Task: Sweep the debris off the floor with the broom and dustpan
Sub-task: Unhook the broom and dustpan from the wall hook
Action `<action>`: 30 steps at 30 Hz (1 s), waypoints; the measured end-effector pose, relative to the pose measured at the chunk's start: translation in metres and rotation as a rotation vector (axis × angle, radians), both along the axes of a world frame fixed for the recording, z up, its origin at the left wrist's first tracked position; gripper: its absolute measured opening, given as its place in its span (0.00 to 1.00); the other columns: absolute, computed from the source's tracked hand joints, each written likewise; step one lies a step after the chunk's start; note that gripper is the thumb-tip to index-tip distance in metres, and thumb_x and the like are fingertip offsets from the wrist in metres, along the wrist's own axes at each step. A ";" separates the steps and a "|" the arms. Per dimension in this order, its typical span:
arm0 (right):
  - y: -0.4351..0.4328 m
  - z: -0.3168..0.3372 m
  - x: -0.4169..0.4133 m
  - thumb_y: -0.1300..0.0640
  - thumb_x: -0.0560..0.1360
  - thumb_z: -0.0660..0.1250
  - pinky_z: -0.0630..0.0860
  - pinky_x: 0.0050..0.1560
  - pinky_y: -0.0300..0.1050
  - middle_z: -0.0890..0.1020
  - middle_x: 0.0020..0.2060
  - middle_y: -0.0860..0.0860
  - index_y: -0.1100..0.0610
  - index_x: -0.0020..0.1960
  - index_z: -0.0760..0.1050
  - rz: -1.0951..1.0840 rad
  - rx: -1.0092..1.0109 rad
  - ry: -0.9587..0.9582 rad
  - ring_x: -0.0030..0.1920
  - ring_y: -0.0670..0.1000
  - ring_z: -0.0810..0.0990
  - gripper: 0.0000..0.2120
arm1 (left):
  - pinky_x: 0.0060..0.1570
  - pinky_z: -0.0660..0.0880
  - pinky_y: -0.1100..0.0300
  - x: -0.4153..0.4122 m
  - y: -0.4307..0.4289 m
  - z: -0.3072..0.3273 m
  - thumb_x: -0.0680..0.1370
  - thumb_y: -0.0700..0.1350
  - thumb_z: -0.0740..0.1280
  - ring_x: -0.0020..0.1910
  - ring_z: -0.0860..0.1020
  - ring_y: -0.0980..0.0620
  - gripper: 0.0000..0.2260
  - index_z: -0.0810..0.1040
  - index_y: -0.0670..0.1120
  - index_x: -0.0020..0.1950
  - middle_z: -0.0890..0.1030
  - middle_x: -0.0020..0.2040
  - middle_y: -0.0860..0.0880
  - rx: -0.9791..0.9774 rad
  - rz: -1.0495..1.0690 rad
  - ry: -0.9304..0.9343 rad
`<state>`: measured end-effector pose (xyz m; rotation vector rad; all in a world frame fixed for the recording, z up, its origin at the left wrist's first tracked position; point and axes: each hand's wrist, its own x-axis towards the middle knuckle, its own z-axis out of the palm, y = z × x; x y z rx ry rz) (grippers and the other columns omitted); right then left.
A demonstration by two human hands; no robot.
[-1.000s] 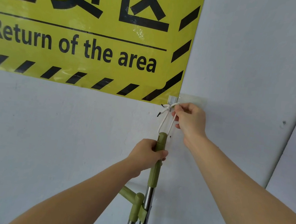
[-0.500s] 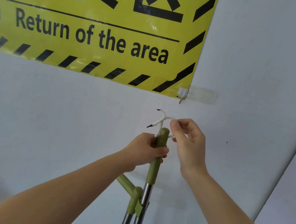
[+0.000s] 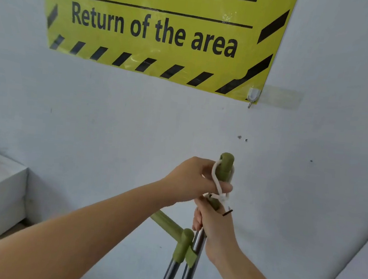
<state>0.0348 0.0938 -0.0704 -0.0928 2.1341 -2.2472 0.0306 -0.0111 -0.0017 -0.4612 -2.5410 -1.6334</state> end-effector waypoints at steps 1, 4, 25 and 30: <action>0.000 0.000 0.002 0.60 0.77 0.65 0.66 0.29 0.44 0.66 0.20 0.51 0.57 0.29 0.67 0.003 -0.003 0.010 0.25 0.51 0.64 0.18 | 0.56 0.76 0.52 0.002 -0.004 -0.002 0.71 0.52 0.76 0.45 0.79 0.56 0.08 0.81 0.54 0.47 0.81 0.46 0.55 -0.036 -0.025 -0.008; 0.001 0.001 0.008 0.64 0.78 0.62 0.65 0.27 0.42 0.67 0.18 0.47 0.59 0.35 0.72 0.020 -0.051 0.017 0.22 0.48 0.64 0.13 | 0.65 0.68 0.54 0.009 -0.024 -0.014 0.74 0.54 0.72 0.51 0.75 0.61 0.09 0.77 0.57 0.52 0.78 0.48 0.62 -0.234 -0.201 -0.241; -0.053 0.004 0.059 0.55 0.74 0.69 0.63 0.26 0.41 0.62 0.20 0.51 0.53 0.24 0.61 0.390 -0.053 -0.077 0.21 0.49 0.58 0.25 | 0.44 0.79 0.54 0.100 -0.077 -0.101 0.70 0.71 0.63 0.36 0.77 0.51 0.26 0.79 0.48 0.45 0.79 0.36 0.51 -1.071 0.167 -0.209; -0.084 0.006 0.090 0.60 0.73 0.68 0.58 0.26 0.41 0.61 0.20 0.50 0.53 0.25 0.59 0.559 -0.079 -0.083 0.21 0.48 0.56 0.23 | 0.40 0.80 0.52 0.150 -0.108 -0.106 0.70 0.75 0.58 0.31 0.76 0.52 0.29 0.77 0.50 0.41 0.78 0.32 0.53 -1.139 0.290 -0.137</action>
